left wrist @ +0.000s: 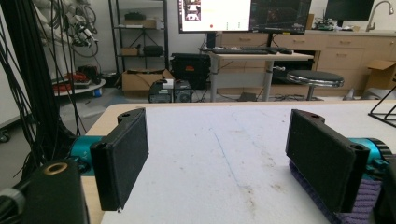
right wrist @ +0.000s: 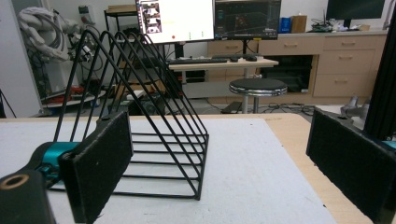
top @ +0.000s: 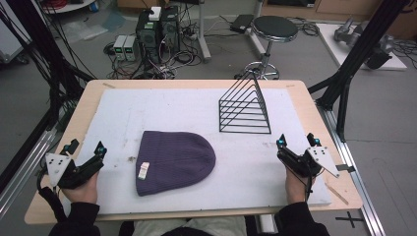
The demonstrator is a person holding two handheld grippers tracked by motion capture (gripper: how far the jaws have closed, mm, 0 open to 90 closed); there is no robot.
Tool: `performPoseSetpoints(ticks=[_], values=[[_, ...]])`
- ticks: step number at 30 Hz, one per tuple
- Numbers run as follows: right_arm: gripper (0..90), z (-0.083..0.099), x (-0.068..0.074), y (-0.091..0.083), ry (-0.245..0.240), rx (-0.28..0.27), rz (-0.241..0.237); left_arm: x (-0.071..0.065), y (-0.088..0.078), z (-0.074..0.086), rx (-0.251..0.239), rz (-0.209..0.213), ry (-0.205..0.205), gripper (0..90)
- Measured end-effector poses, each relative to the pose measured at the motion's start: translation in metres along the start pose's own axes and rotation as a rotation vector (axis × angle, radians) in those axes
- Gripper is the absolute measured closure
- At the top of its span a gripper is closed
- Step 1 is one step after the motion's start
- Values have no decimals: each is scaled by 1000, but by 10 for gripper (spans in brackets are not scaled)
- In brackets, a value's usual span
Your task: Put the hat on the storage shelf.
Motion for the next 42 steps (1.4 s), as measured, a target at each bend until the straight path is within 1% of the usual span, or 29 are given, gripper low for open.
performPoseSetpoints(ticks=[4, 11, 15, 17, 19, 21, 23, 25, 26, 28, 31, 33, 35, 36, 40, 42], values=[[64, 0, 0, 0, -3, 2, -5, -1, 1, 0, 0, 5, 1, 215], [64, 2, -2, -1, -2, 11, -4, -2, 5, 3, 16, 25, -11, 212], [64, 2, -2, -2, 4, 16, -6, -3, 5, 2, 10, 30, -10, 212], [64, 2, -3, -2, 0, 11, -5, -3, 6, 2, 8, 32, -9, 212], [64, 2, -3, -3, -1, 12, -7, -3, 6, 1, 13, 49, -29, 212], [64, 2, -3, -3, -3, 12, -9, -2, 8, 0, 16, 60, -34, 212], [64, 3, -3, -3, 2, 17, -9, -1, 9, -2, 17, 62, -22, 212], [64, 3, -3, -3, 7, 25, -8, -1, 9, -6, 15, 72, -9, 211], [64, 3, -3, -3, 7, 25, -8, -2, 9, -9, 16, 84, -5, 211], [64, 4, -4, -4, 4, 27, -5, -3, 8, -17, -1, 101, 9, 211], [64, 4, -4, -4, -4, 29, -10, -3, 4, -32, -19, 123, -2, 212], [64, 4, -3, -3, -7, 29, -15, -4, 4, -39, -9, 154, -9, 212], [64, 5, -2, -1, -10, 31, -17, -7, 8, -46, 3, 199, 2, 212], [64, 5, -1, -1, -3, 37, -20, -9, 11, -49, 9, 219, 9, 211], [64, 5, 1, 0, -7, 34, -28, -16, 22, -62, 32, 282, 24, 206], [64, 5, 1, 0, 5, 35, -34, -20, 27, -68, 41, 310, 38, 199]])
Point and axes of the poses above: each handheld gripper's, and its own axes: y roughly forward along the jaws, z roughly out of its underside, x roughly to its left, the point moved 6 cm from there along y, roughly forward along the jaws, and after that the axes turned 2 degrees about -y, right-handed, at the moved point
